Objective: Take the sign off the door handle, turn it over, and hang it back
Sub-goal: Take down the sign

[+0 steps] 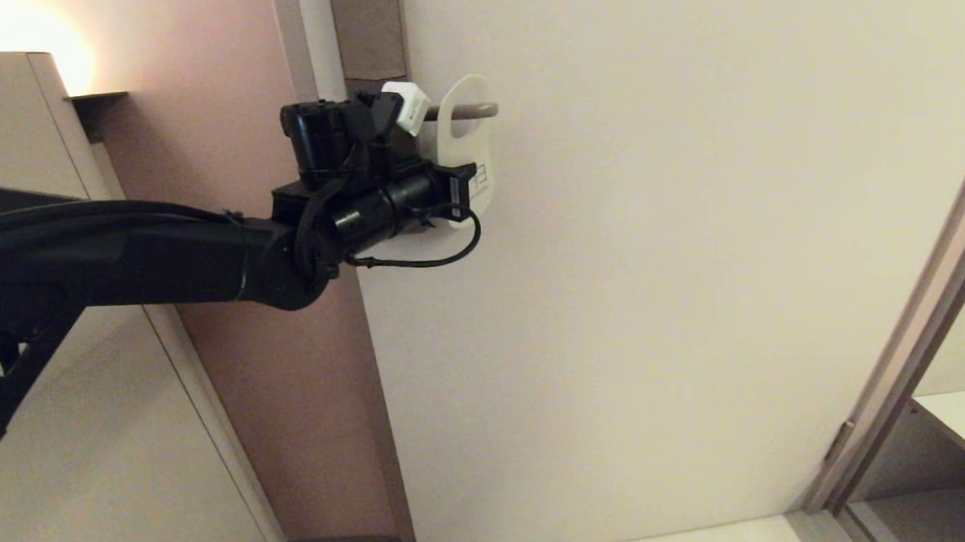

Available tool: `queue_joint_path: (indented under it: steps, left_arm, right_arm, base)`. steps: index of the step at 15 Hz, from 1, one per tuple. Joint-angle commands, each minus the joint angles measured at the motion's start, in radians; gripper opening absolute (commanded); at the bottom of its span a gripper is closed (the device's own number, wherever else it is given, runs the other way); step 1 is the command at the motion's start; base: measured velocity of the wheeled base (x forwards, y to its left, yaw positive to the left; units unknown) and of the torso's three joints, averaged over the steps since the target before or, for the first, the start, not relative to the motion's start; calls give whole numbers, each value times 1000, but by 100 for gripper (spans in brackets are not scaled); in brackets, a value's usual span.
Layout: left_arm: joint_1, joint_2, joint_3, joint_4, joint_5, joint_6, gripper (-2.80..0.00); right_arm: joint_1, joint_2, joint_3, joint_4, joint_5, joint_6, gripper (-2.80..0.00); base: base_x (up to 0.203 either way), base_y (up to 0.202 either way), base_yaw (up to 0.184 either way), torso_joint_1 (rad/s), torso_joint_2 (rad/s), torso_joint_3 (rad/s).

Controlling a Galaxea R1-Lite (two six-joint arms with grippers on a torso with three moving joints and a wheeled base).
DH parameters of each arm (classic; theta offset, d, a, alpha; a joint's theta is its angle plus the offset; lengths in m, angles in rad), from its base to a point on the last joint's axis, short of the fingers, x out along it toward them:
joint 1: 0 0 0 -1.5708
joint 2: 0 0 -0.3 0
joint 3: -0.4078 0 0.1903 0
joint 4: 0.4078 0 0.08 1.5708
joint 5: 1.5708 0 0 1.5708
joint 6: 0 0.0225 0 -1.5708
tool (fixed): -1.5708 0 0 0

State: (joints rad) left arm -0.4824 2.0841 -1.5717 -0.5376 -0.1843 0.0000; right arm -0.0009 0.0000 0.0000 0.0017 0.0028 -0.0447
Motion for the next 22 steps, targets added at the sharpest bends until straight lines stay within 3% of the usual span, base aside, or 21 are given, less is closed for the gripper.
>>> queue_joint_path:
  steps: [1,16,22]
  left_arm:
    - [-7,29,-32,9,0,0,-280]
    - [-23,74,-126,57,-3,0,-280]
    - [-83,68,-125,56,-1,0,-280]
  right_arm:
    - [1,0,0,1,0,-1,-280]
    - [0,0,0,0,0,-1,-280]
    - [1,0,0,0,0,0,-280]
  base:
    - [0,0,0,0,0,0]
    - [0,0,0,0,0,0]
    - [0,0,0,0,0,0]
